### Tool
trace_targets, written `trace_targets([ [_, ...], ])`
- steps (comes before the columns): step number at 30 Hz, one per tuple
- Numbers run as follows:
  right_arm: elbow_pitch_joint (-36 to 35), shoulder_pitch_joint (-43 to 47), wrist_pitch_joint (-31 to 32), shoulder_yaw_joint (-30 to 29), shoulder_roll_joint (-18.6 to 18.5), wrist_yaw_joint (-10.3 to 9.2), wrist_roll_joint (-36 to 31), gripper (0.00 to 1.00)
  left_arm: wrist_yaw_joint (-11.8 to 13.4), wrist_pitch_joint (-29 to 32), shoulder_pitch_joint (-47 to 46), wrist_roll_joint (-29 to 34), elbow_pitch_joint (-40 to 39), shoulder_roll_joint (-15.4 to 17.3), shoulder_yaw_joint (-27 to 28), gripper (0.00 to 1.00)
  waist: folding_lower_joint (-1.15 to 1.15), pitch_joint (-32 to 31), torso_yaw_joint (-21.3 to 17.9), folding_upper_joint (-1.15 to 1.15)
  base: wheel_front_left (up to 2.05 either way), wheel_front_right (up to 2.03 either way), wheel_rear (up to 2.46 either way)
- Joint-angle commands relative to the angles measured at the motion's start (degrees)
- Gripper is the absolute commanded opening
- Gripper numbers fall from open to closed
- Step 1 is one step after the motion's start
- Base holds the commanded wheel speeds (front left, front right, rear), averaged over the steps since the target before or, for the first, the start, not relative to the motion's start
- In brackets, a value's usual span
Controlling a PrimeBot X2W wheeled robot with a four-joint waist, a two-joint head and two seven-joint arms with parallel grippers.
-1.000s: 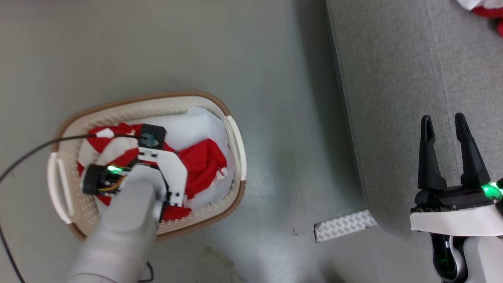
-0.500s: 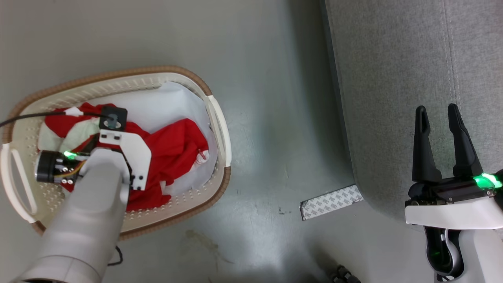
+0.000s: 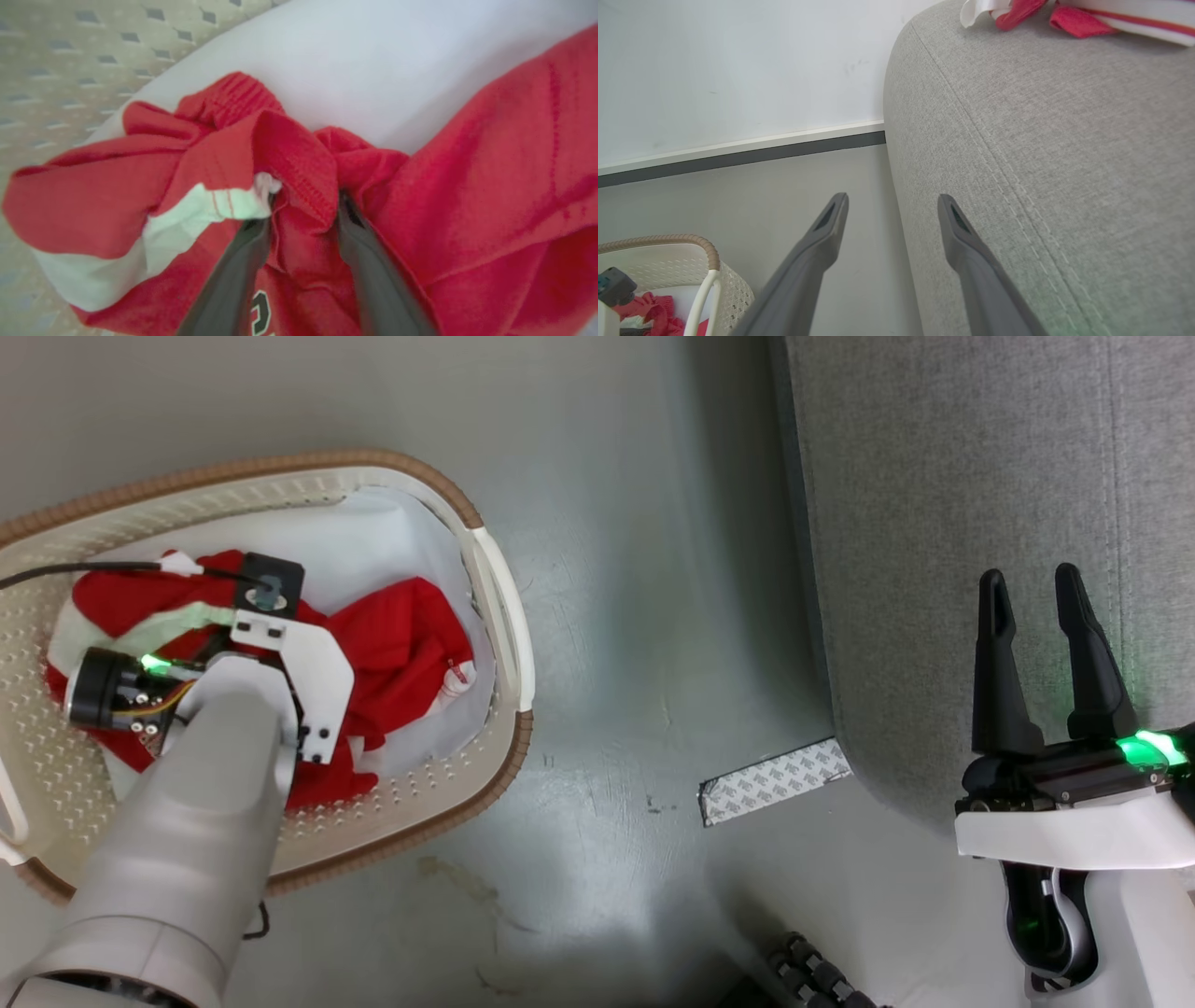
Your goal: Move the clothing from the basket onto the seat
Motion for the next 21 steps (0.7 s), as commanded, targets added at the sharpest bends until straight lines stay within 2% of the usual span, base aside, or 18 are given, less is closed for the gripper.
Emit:
trace_targets([
  [1, -0.1, -0.9, 0.0, -0.3, 0.0, -0.13, -0.1, 1.0, -0.5, -0.4, -0.7, 0.5, 0.3, 0.5, -0.4, 0.0, 0.0, 0.7, -0.2, 0.0, 0.0, 0.0, 0.0],
  [8, 0.7, -0.5, 0.0, -2.6, 0.0, -0.13, -1.3, 1.0, -1.6, -3.2, 0.7, -1.1, 0.3, -1.9, -0.5, 0.0, 0.0, -1.1, 1.2, 0.0, 0.0, 0.0, 0.0],
  [21, 4.5, 4.1, 0.0, -6.1, -0.1, -0.13, -5.1, 1.0, -6.4, -14.8, 10.5, -8.0, 0.2, -7.4, 2.6, 0.0, 0.0, -19.2, 7.1, 0.0, 0.0, 0.0, 0.0],
])
